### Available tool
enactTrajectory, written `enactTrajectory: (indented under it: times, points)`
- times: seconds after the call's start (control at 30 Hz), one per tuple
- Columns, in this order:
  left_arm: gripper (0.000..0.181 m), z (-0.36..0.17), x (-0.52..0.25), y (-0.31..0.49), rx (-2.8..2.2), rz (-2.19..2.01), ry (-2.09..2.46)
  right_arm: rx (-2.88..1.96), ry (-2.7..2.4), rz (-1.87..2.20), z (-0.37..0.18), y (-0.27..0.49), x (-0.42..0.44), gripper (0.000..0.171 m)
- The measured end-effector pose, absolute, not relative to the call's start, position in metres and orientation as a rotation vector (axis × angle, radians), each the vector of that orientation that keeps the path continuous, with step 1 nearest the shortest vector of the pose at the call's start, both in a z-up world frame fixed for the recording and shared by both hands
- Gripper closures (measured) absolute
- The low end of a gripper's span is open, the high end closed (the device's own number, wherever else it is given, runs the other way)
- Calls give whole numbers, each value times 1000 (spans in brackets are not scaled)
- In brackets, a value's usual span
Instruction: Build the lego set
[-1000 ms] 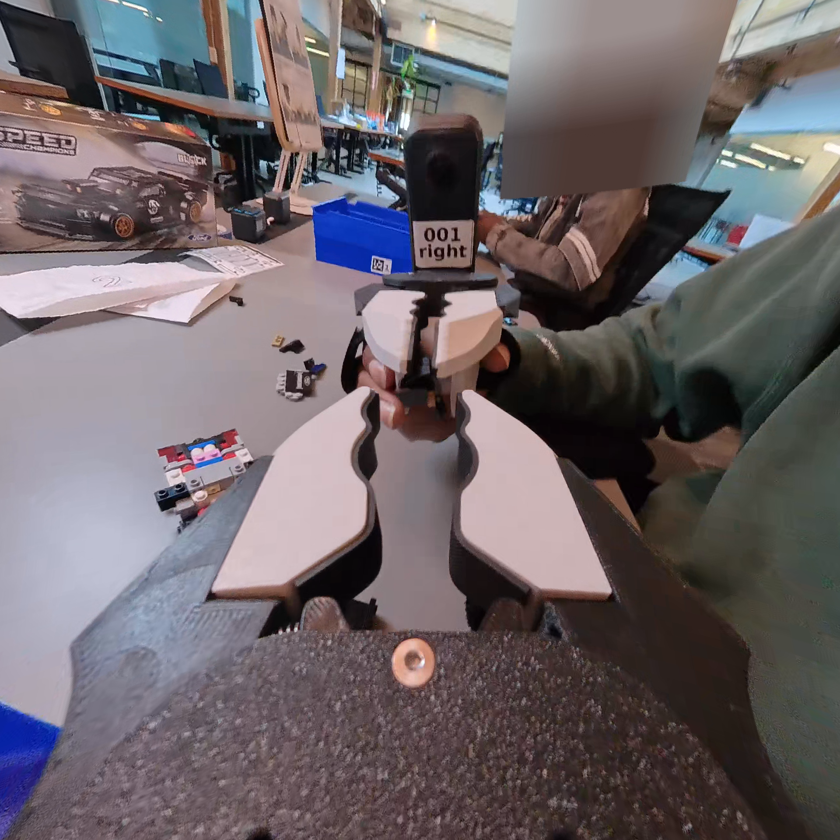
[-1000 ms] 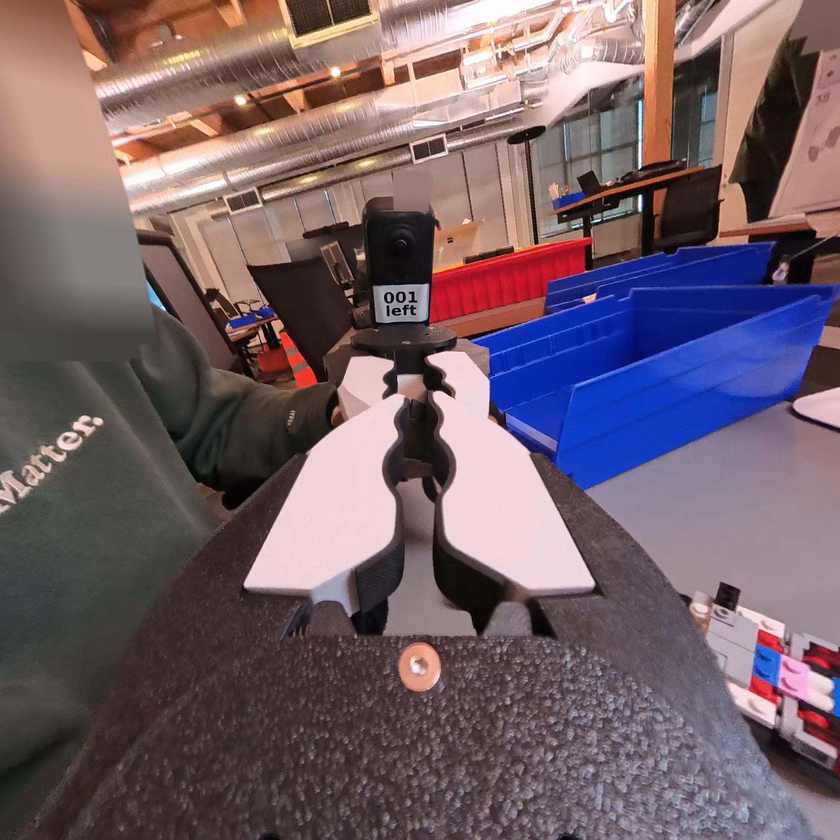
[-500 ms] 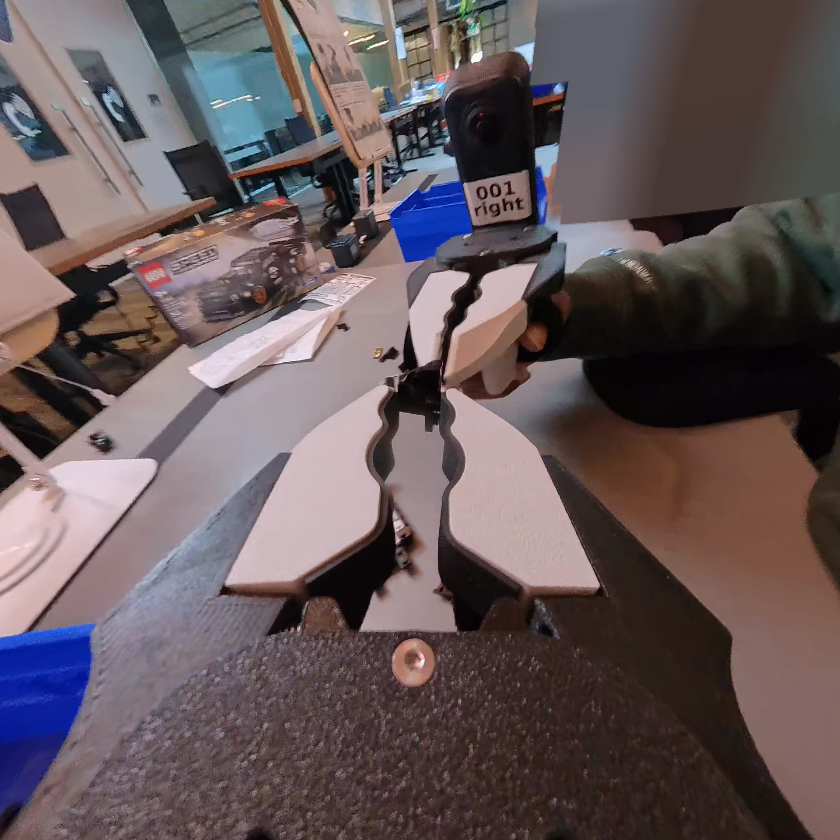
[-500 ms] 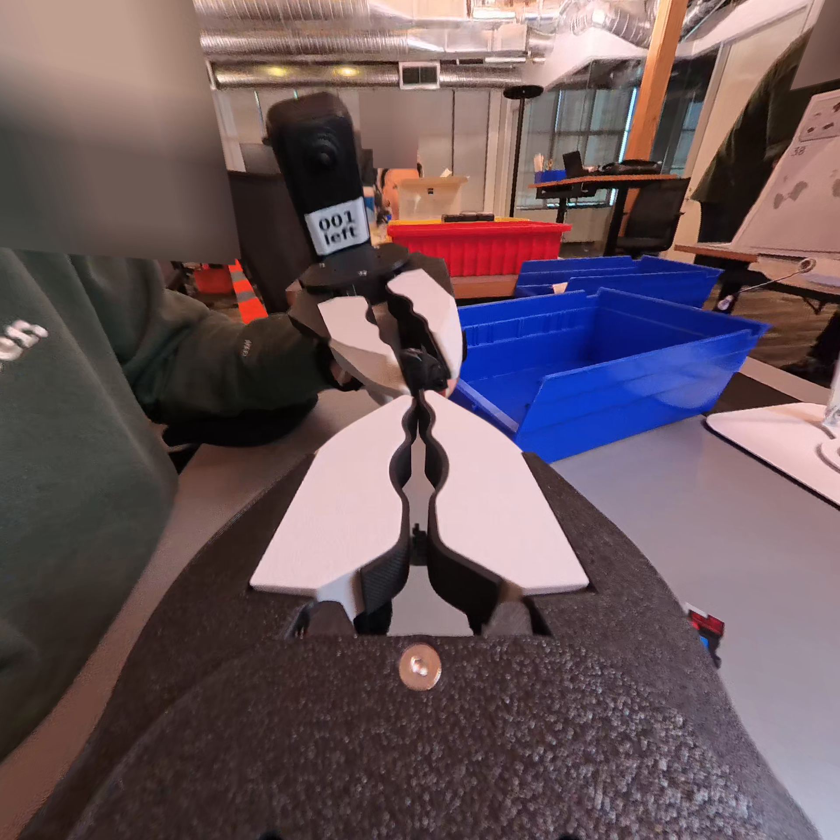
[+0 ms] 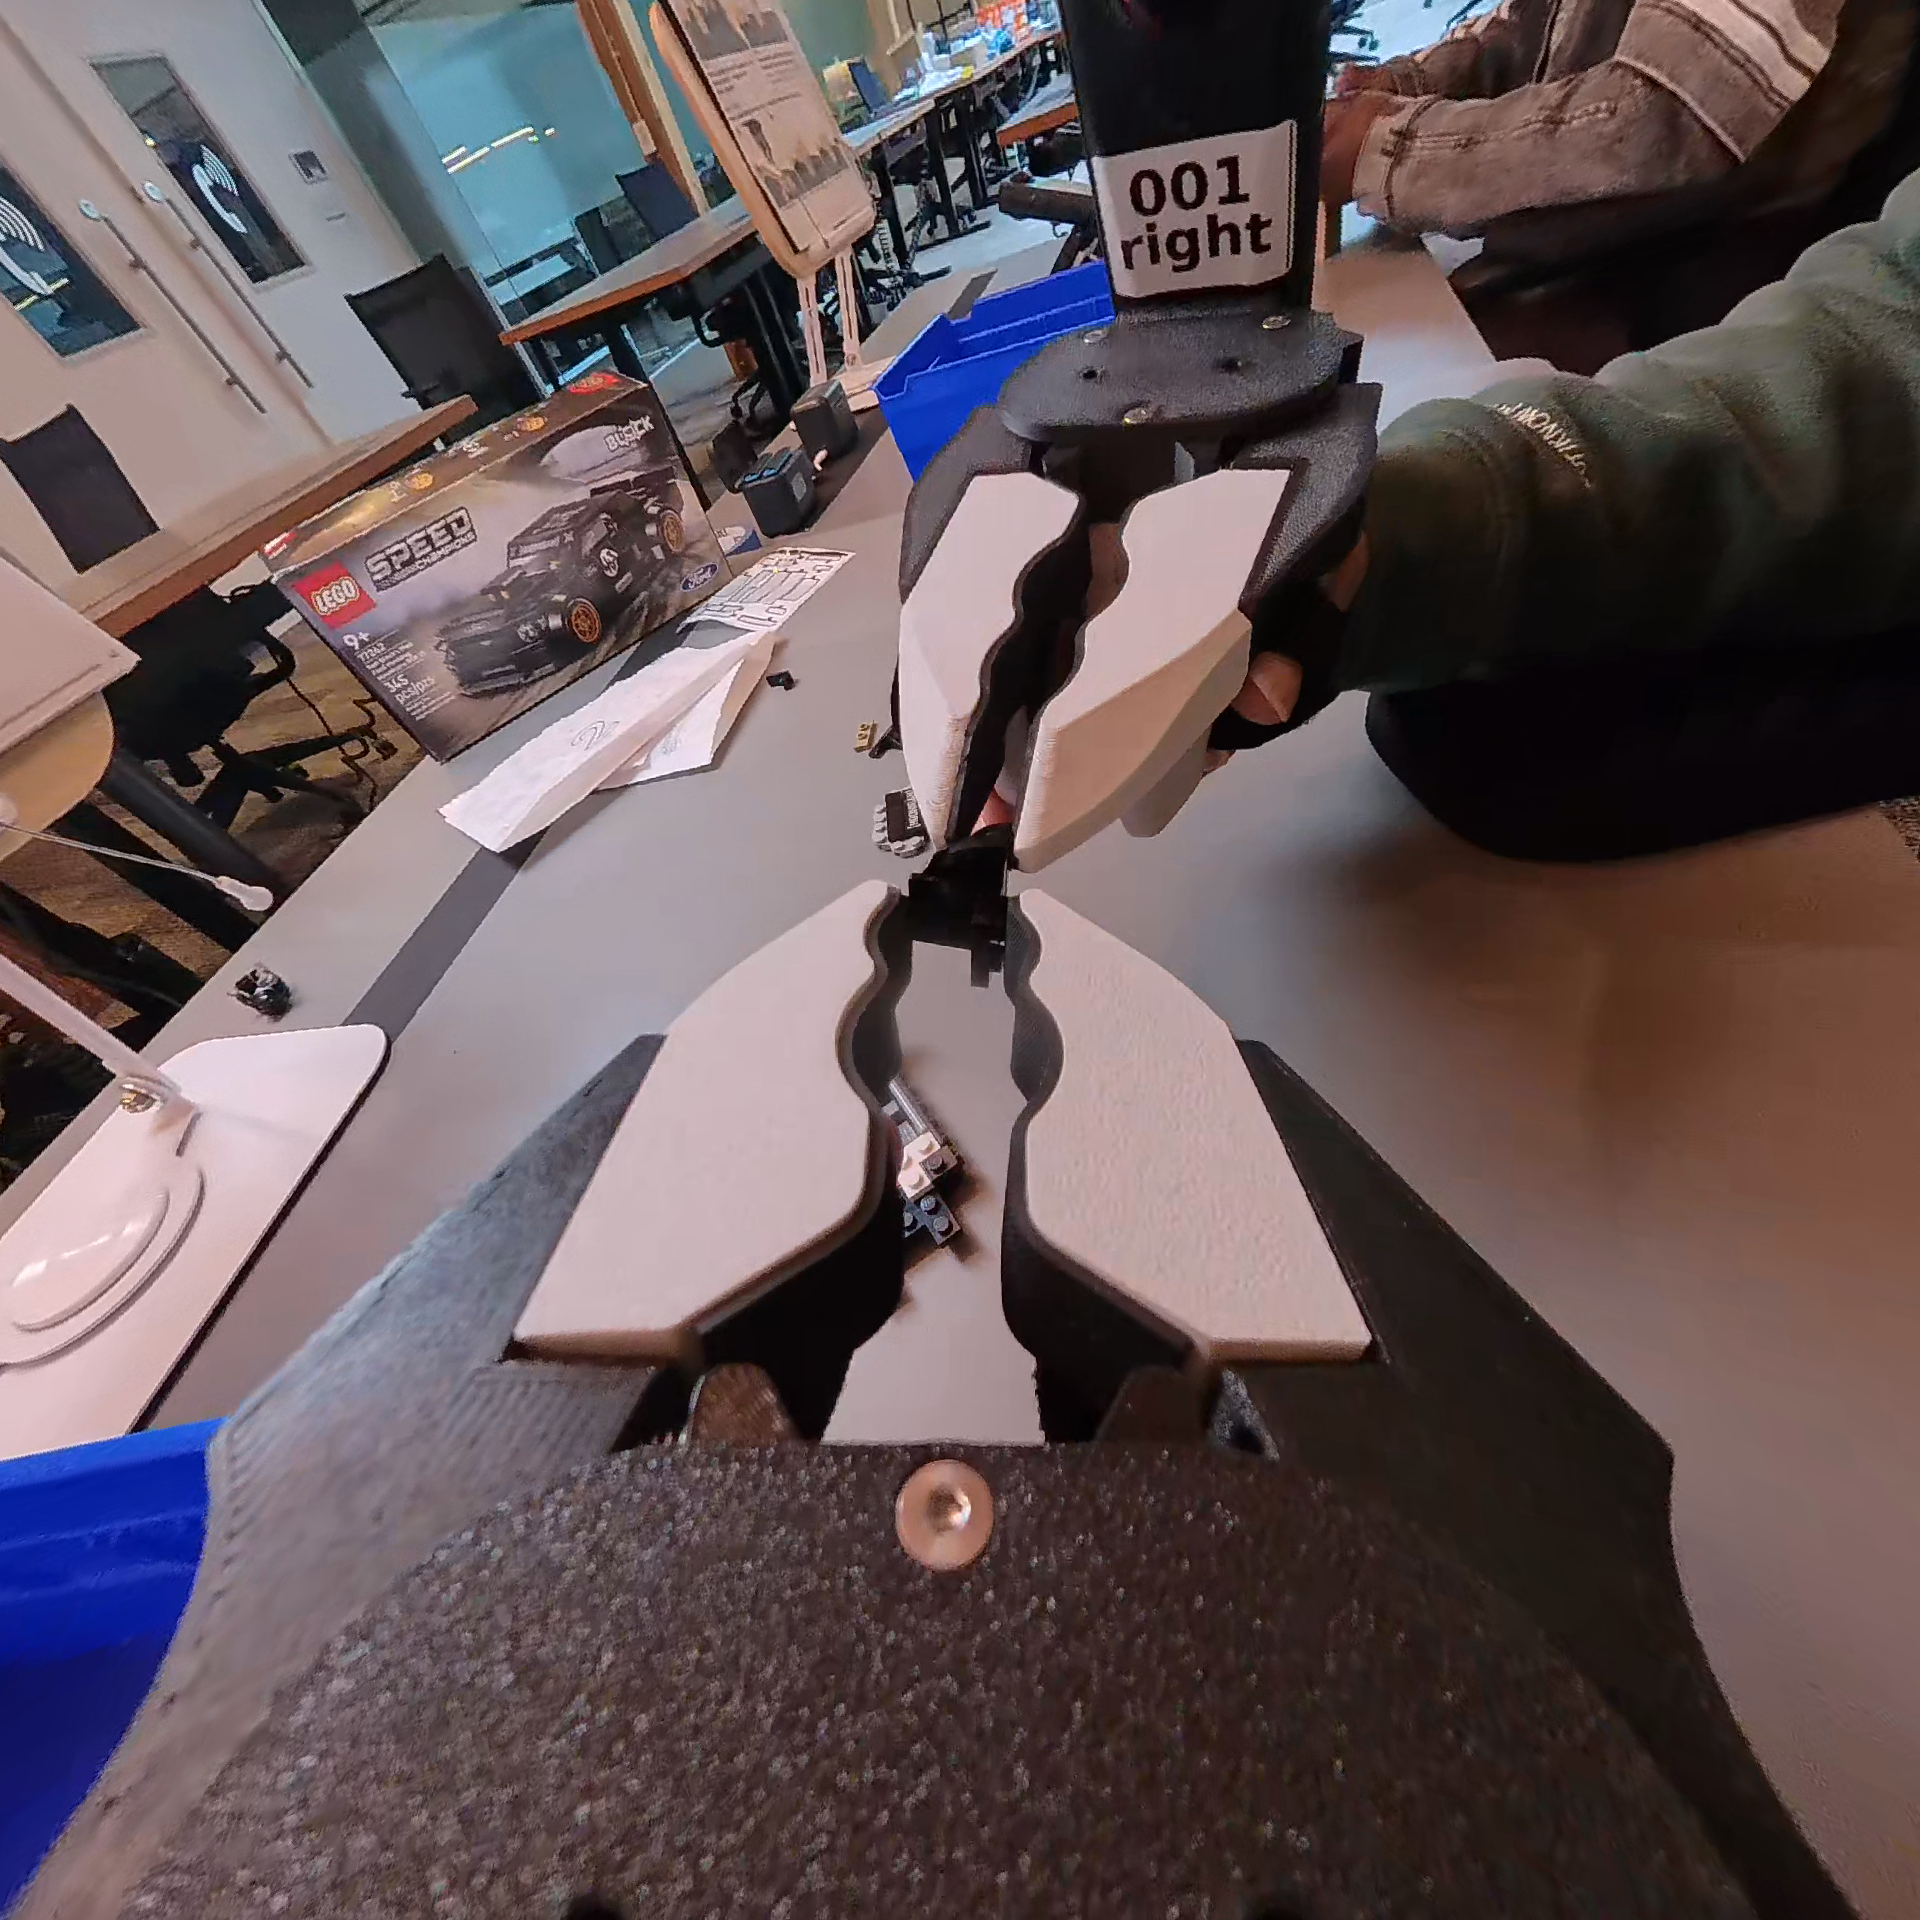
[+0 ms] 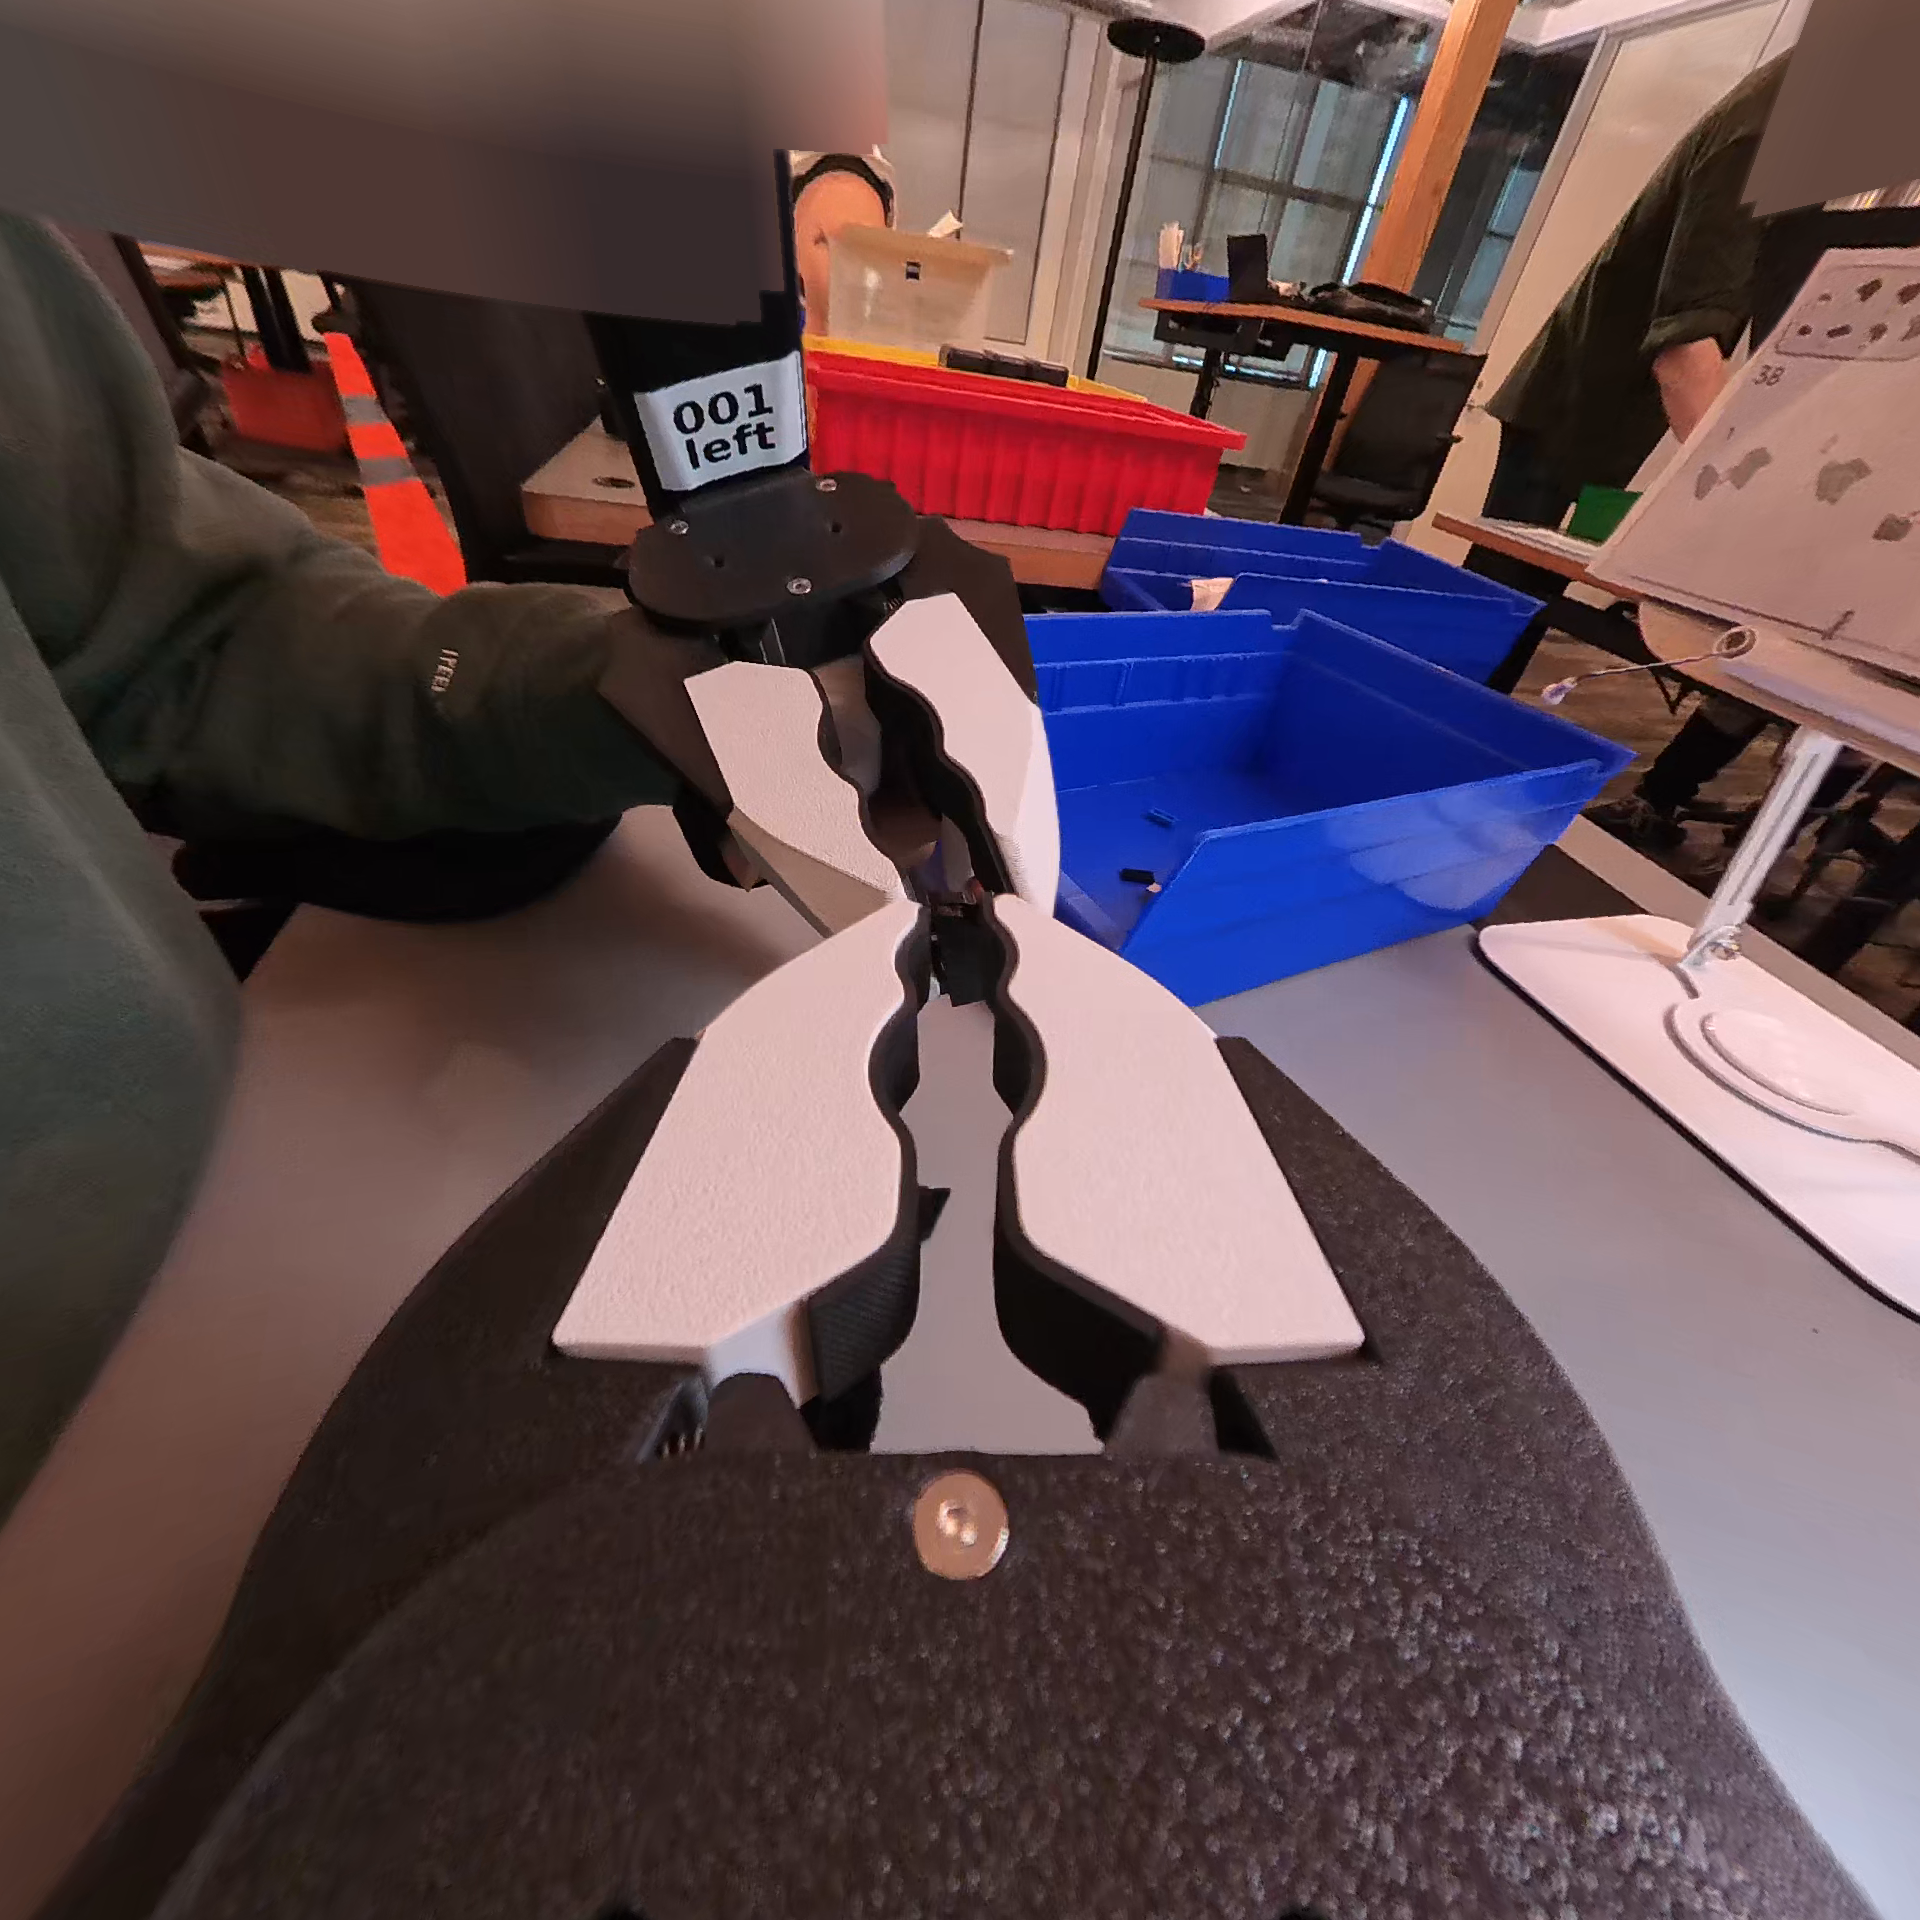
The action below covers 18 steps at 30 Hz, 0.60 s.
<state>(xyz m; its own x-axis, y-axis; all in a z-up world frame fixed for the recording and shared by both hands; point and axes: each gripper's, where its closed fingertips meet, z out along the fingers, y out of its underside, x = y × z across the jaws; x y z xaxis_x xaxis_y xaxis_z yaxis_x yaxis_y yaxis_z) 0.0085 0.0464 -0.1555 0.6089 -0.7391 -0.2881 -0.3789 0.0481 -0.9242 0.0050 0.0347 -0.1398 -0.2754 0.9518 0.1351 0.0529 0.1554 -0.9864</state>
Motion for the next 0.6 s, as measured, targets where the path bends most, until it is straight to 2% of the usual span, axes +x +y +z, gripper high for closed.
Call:
enactTrajectory:
  times: [0.33,0.6]
  points:
    - [164,-154,10,43,-1558,-376,971,-1017,-1586,1154,-140,32,6,164]
    - [164,-160,15,37,-1561,-466,1012,-1076,-1662,1296,-145,28,13,165]
